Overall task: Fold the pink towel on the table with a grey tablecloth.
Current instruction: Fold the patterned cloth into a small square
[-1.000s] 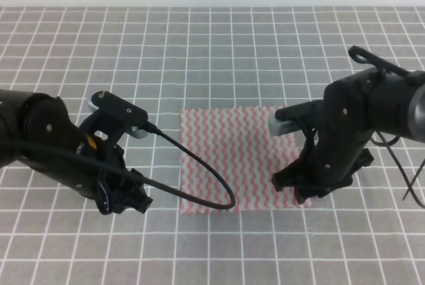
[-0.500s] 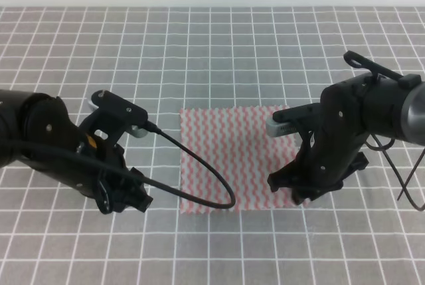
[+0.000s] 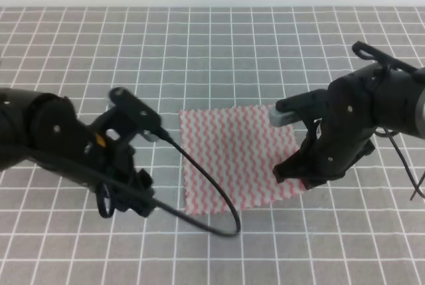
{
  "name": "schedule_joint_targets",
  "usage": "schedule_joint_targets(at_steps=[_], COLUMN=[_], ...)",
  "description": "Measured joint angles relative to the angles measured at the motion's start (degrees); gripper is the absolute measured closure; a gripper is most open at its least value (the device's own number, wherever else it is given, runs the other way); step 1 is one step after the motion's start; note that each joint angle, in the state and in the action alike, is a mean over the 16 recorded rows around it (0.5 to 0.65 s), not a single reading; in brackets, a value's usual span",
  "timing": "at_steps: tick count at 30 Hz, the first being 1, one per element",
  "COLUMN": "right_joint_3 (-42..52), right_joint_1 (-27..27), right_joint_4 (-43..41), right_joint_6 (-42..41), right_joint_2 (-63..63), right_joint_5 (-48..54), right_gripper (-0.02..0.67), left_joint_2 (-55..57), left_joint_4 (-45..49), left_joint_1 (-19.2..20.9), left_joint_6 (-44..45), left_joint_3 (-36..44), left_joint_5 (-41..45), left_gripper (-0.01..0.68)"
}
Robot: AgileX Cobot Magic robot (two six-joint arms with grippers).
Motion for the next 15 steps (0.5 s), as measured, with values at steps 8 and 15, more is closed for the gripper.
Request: schedule_joint_targets(at_steps=[8,15], right_joint_3=[-0.5,-2.4], right_joint_1=[0.0,0.1], right_joint_4=[-0.6,-0.8], right_joint_6=[-0.1,-0.1], right_joint_2=[-1.5,-1.7], right_joint_5=[-2.5,-4.7], right_gripper=[0.663,0.664], left_joint_2=[0.5,3.5], left_joint_4=[4.6,8.7], left_joint_1=[-7.3,-12.1], left_joint_6=[7.4,9.7], left_joint_3=[-1.0,-1.2], left_joint_5=[-5.8,-9.6], left_gripper=[0.278,0.236])
